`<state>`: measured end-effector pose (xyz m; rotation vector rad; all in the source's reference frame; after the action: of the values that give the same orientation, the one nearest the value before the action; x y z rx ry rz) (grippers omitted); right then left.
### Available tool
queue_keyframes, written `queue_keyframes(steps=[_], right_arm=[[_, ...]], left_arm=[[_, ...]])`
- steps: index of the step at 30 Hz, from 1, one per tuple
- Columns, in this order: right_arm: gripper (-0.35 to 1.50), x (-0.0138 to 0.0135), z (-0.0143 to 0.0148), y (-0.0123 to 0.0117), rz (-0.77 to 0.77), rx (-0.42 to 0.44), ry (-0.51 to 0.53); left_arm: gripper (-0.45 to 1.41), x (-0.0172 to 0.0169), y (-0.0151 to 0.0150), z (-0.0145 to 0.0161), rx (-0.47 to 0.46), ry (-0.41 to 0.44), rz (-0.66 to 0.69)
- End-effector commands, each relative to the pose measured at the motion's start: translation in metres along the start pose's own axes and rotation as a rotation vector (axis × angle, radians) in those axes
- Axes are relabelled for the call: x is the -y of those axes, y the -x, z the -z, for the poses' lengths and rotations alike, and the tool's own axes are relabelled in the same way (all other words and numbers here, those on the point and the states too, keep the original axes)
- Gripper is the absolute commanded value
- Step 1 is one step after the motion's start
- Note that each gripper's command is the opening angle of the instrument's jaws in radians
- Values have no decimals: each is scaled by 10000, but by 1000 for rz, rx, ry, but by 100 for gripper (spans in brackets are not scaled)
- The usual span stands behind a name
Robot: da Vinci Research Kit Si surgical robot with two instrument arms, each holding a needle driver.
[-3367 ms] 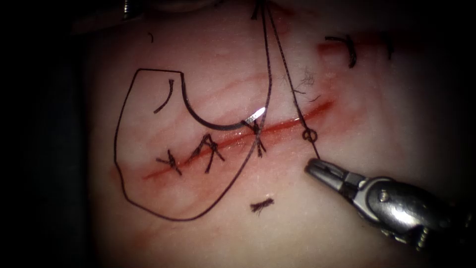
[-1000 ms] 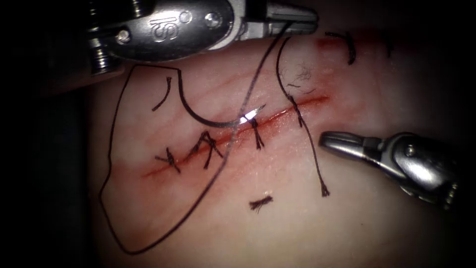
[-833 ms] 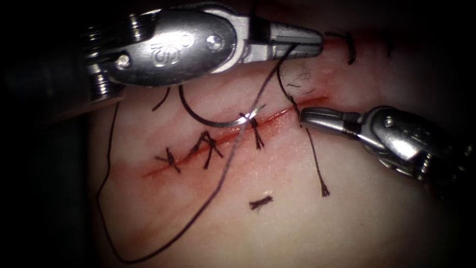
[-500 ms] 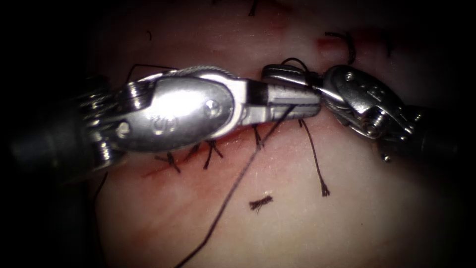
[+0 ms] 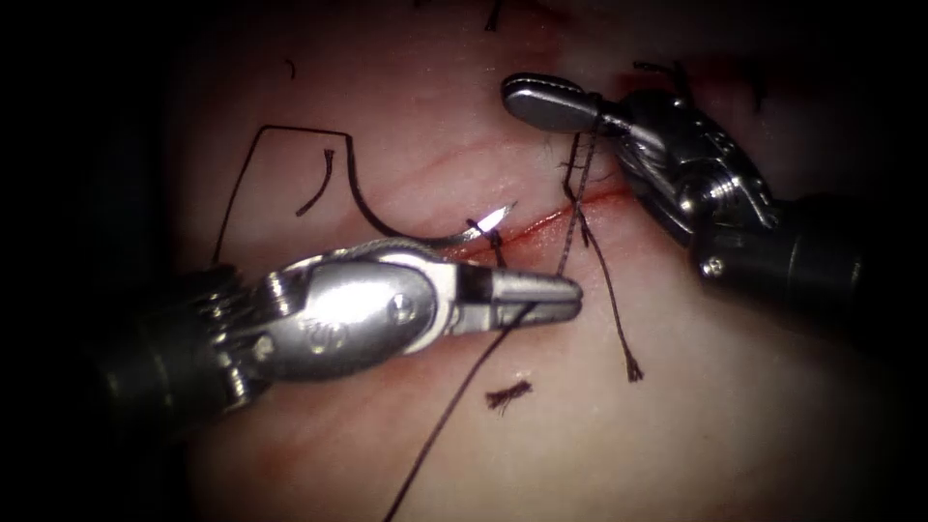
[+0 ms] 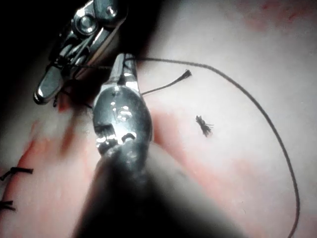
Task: Wound Closure
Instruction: With the left grasper, loop the suture once around the right grasper clockwise, then pick up the suture tail with the right hand.
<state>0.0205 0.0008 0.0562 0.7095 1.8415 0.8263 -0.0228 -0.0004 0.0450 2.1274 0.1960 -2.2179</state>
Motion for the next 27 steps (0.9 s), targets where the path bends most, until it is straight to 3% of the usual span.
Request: queue_keyframes(steps=[1,8,15,22,27], right_arm=[[-35,-4,-2,2,-14,7,-32],[-35,7,15,10,-55,62,-181],[-35,21,35,7,212,347,-424],[-35,23,32,7,326,504,-581],[-35,22,13,15,477,767,-701]], left_arm=[[-35,9,6,-4,-10,0,0],[-35,33,45,-9,-39,-2,30],[-35,45,85,-17,-33,17,55],[-35,53,91,-20,-37,30,57],[-35,53,90,-30,-42,42,56]])
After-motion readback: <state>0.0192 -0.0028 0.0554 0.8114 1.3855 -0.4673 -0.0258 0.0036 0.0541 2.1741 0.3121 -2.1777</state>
